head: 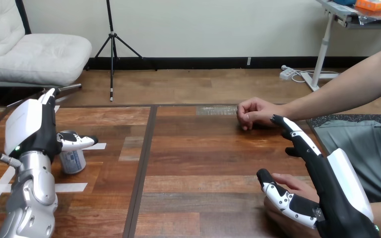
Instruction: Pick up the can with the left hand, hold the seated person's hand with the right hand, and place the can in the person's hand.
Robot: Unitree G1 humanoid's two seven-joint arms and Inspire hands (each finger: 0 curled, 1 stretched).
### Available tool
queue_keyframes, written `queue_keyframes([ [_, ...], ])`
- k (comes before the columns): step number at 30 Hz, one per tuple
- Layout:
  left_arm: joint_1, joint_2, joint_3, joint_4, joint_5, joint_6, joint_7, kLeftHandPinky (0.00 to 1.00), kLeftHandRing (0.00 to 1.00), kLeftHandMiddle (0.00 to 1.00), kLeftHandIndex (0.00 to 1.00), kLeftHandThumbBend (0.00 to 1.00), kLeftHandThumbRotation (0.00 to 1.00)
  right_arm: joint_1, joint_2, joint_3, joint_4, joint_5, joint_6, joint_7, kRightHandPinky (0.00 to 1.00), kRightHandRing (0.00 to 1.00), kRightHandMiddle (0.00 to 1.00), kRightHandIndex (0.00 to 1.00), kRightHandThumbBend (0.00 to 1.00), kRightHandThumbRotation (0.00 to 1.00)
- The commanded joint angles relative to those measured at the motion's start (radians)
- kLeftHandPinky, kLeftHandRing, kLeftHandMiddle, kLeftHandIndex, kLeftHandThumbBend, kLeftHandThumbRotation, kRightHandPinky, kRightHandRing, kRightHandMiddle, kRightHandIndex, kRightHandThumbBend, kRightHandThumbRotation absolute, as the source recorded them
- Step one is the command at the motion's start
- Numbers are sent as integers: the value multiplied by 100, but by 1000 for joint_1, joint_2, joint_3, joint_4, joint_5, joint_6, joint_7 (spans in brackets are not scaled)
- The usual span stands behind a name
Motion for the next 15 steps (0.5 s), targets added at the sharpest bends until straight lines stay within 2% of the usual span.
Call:
queue_keyframes([
  [1, -93, 14, -16, 18, -6, -28, 13, 70, 87, 93, 92, 78, 12, -31, -9, -17, -25, 12, -1, 1, 84, 92, 95, 92, 32, 0],
  [15, -117, 23, -42, 64, 8, -39, 15, 73, 87, 92, 90, 77, 14, -32, -12, -19, -38, -1, 10, 9, 83, 92, 94, 92, 32, 0],
])
